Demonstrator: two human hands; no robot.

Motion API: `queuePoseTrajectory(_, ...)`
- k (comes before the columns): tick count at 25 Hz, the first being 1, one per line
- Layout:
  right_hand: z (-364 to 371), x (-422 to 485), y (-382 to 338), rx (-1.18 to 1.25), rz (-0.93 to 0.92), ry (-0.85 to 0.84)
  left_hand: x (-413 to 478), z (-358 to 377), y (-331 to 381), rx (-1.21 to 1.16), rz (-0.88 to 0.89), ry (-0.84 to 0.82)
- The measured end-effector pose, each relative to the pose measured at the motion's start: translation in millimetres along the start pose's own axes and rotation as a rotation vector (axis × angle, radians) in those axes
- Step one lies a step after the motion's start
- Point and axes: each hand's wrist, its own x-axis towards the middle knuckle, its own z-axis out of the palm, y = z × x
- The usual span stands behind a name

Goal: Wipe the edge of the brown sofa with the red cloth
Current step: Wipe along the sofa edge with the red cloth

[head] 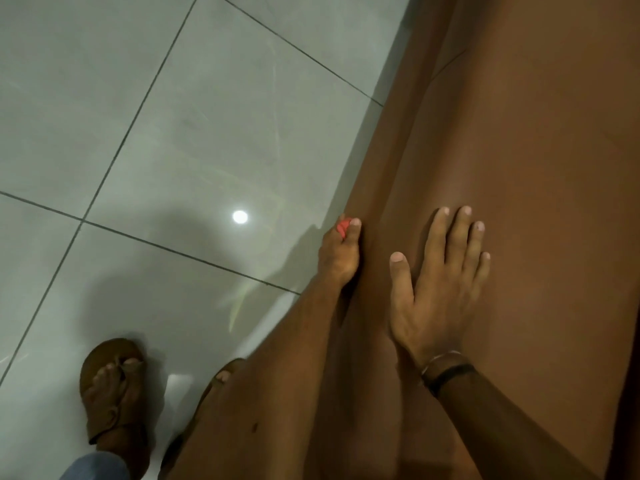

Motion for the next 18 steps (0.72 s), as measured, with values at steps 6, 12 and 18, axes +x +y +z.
queuePoseTrajectory(6, 8, -1, -1, -0.031, 0.012, 0.004, -6, 7, 15, 0.020, -0.055, -0.006)
queuePoseTrajectory(12, 11, 1, 3, -0.097, 0.013, -0.017, 73, 33, 100, 0.039, 0.089, -0.014)
queuePoseTrajectory(18, -7, 14, -1, -0.087, 0.017, -0.079, 69, 23, 79, 0.129, -0.085, 0.015)
